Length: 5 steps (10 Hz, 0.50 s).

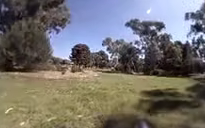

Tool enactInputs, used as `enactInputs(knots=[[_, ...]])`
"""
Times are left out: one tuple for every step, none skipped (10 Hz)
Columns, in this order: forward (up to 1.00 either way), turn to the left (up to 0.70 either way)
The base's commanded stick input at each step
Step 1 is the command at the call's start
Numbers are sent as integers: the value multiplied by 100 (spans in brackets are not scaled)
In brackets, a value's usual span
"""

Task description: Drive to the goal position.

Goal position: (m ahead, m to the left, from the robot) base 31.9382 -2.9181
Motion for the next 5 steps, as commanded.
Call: enactInputs(knots=[[100,-27],[100,-27],[100,-20],[100,-6],[100,0]])
